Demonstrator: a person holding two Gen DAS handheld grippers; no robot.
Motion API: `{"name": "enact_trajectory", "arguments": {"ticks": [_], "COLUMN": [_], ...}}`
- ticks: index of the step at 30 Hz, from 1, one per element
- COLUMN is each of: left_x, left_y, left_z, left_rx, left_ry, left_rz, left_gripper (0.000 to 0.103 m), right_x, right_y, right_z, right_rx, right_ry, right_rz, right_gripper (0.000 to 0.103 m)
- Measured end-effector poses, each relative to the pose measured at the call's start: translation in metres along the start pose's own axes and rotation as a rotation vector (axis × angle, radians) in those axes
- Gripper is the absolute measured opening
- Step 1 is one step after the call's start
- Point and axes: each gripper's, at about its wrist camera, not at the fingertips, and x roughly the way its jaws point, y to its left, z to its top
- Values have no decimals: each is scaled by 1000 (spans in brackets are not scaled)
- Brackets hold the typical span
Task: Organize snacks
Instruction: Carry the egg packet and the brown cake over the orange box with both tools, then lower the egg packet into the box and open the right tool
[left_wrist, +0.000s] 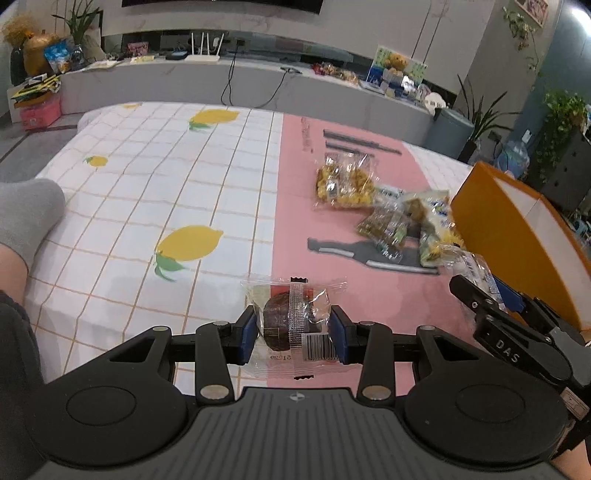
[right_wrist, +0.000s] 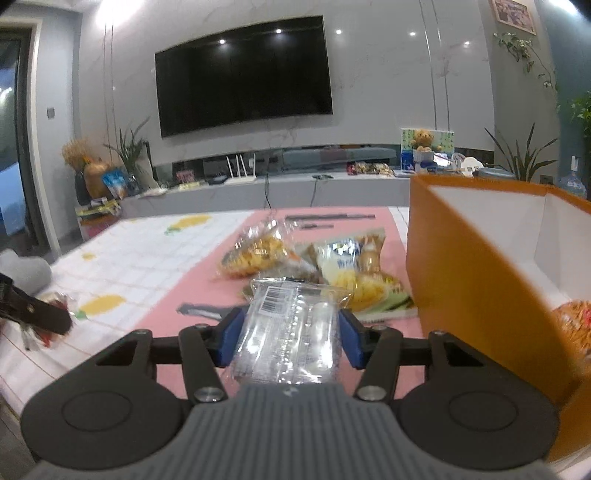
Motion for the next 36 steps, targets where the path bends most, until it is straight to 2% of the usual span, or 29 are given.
{"name": "enact_trajectory", "arguments": {"ticks": [4,10,13,18,21,26,30,33,36], "left_x": [-18,-39,-43,-36,-24,-6,7,17,23], "left_y": [-10,-34,-52,-83,-101,-117,-118,-118,-114], "left_z": [7,16,21,26,30,38,39,38,35], "left_rx": [3,1,16,36,38,10,-10,-3,-1], "left_ry": [-58,-95,-106,-103,-83,-76,-57,-40,-35], "left_rz": [-12,-49,-68,-123,-171,-241,-258,-246,-232], "left_gripper": [46,46,46,46,46,46,46,46,46], "right_x": [-18,-64,-85,-102,-98,-55,-8,17,38], "right_y": [-5,-23,-40,-78,-103,-130,-143,-152,-149], "right_z": [19,58,77,97,100,97,96,97,103], "right_rx": [24,26,13,30,58,79,116,158,116], "right_ry": [-26,-121,-152,-136,-86,103,256,320,359], "right_rz": [38,79,58,22,0,-26,-70,-109,-139], "right_gripper": [54,54,54,54,54,54,54,54,54]}}
